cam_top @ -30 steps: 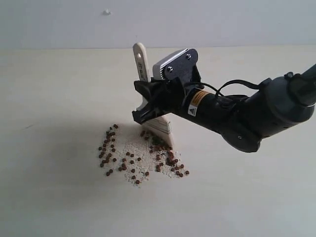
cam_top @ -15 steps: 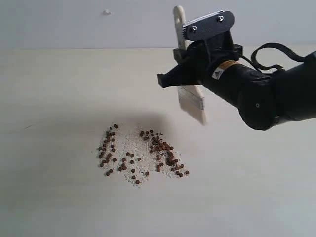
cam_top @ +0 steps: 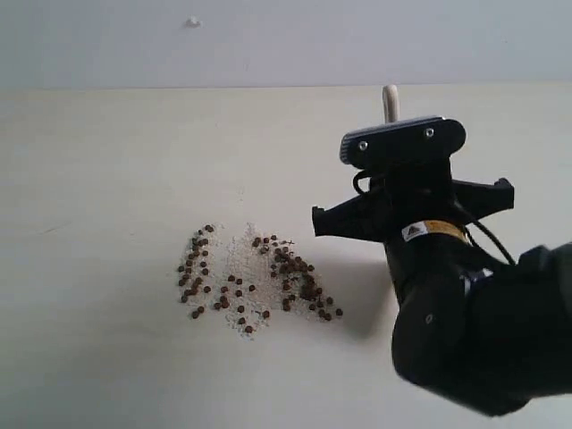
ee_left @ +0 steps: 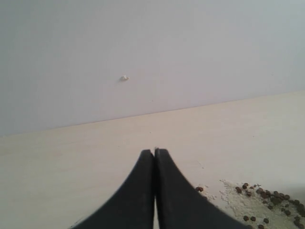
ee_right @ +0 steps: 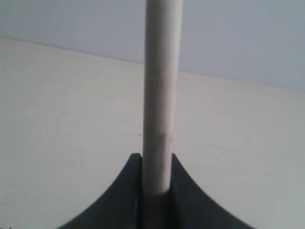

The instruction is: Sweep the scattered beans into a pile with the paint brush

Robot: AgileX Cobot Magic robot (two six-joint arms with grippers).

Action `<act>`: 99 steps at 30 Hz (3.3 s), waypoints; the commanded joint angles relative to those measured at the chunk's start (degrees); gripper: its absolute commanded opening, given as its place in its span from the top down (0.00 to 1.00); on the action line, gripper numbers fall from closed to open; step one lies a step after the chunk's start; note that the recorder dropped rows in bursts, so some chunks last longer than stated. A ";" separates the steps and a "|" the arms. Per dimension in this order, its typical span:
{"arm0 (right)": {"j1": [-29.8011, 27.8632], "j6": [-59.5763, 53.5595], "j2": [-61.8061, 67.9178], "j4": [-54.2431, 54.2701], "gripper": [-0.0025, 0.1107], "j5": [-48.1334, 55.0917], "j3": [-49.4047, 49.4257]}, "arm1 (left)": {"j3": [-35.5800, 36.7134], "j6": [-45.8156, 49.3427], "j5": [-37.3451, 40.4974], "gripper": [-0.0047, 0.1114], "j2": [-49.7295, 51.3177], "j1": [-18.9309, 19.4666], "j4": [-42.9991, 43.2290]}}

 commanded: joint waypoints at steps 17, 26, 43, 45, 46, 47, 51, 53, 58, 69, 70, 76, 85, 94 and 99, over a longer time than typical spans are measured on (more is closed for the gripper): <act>8.04 1.70 16.94 8.32 0.98 -0.31 -20.71 | 0.18 0.13 0.30 0.96 -0.33 -0.30 0.08; 8.04 -6.77 15.61 11.71 0.98 -0.89 -25.66 | 0.18 0.13 0.30 0.96 -0.33 -0.30 0.08; 7.89 23.01 10.83 -13.96 0.98 2.31 -21.11 | 0.18 0.13 0.30 0.96 -0.33 -0.30 0.08; 7.89 32.29 13.12 -18.03 0.98 0.05 -22.01 | 0.18 0.13 0.30 0.96 -0.33 -0.30 0.08; 7.89 37.32 14.87 -19.32 0.98 -1.16 -23.28 | 0.18 0.13 0.30 0.96 -0.33 -0.30 0.08; 7.89 39.34 16.40 -19.32 0.98 -2.03 -24.34 | 0.18 0.13 0.30 0.96 -0.33 -0.30 0.08; 7.89 41.47 22.28 -18.98 0.98 -4.05 -31.76 | 0.18 0.13 0.30 0.96 -0.33 -0.30 0.08; 7.89 41.07 24.92 -18.88 0.98 -4.18 -35.62 | 0.18 0.13 0.30 0.96 -0.33 -0.30 0.08; 7.89 40.93 30.87 -14.02 0.98 -7.98 -44.03 | 0.18 0.13 0.30 0.96 -0.33 -0.30 0.08; 7.89 22.87 32.18 -0.80 0.98 -5.93 -46.05 | 0.18 0.13 0.30 0.96 -0.33 -0.30 0.08; 7.74 22.71 32.18 -0.80 0.98 -5.09 -46.13 | 0.18 0.13 0.30 0.96 -0.33 -0.30 0.08; 6.06 15.57 32.18 6.21 0.98 0.31 -47.79 | 0.18 0.13 0.30 0.96 -0.33 -0.30 0.08; 5.92 -1.72 29.69 15.16 0.98 -5.01 -47.96 | 0.18 0.13 0.30 0.96 -0.33 -0.30 0.08; 6.04 -9.48 26.95 18.59 0.98 -8.40 -47.96 | 0.18 0.13 0.30 0.96 -0.33 -0.30 0.08; 7.42 -6.31 25.12 16.66 0.98 -7.54 -47.96 | 0.18 0.13 0.30 0.96 -0.33 -0.30 0.08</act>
